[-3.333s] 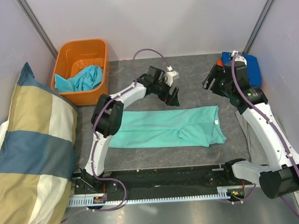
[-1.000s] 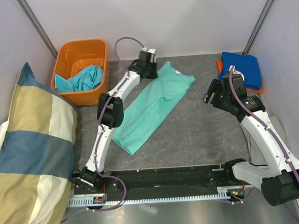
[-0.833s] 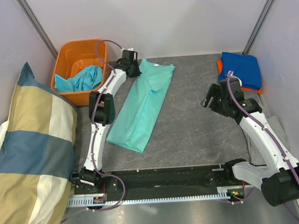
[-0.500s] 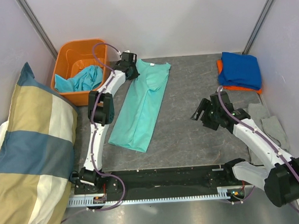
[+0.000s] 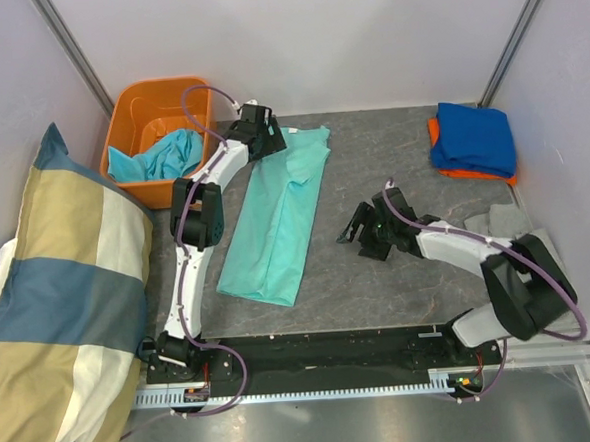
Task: Fold and stack the t-shirts
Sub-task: Fold the tshirt
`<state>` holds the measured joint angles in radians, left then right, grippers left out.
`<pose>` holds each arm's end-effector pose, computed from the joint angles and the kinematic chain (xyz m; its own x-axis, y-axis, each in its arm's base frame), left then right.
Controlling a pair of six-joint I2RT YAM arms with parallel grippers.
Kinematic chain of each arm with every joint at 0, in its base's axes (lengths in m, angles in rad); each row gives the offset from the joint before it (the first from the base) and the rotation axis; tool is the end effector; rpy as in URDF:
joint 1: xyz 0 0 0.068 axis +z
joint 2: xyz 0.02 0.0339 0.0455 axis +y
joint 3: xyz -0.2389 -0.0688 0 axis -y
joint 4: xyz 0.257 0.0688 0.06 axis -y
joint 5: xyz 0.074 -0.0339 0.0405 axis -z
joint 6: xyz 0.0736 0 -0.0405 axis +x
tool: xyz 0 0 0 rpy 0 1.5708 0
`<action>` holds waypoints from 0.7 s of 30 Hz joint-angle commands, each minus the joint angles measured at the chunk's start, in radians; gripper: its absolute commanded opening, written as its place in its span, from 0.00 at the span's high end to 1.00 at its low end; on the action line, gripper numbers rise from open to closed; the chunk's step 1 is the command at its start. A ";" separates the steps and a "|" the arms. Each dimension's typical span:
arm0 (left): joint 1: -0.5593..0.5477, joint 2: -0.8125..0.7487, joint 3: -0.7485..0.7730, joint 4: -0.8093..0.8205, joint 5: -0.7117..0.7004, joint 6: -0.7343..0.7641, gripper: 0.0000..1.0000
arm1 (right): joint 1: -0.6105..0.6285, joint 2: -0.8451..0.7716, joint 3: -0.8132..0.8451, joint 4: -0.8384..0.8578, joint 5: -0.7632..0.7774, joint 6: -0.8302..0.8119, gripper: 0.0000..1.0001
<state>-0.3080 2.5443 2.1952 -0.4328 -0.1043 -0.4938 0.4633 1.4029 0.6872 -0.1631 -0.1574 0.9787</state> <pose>0.5588 -0.1697 0.1126 -0.7008 -0.2717 -0.6596 -0.1148 0.9555 -0.2717 0.2695 0.1475 0.1127 -0.8249 0.5040 -0.2560 0.2753 0.7537 0.5968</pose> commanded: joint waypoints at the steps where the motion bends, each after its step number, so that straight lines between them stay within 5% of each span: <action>1: 0.018 -0.047 -0.054 -0.072 -0.028 0.004 0.00 | 0.032 0.135 0.064 0.155 -0.030 0.035 0.21; 18: 0.024 -0.311 -0.351 0.032 0.031 0.052 0.00 | 0.141 0.513 0.325 0.277 -0.083 0.074 0.26; 21: 0.024 -0.317 -0.347 0.035 0.044 0.058 0.00 | 0.140 0.542 0.348 0.275 -0.080 0.069 0.49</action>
<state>-0.2871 2.3028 1.8488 -0.4316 -0.0933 -0.4770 0.6048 1.8919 1.0080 0.1253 -0.2550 1.0527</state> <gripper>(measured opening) 0.995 0.609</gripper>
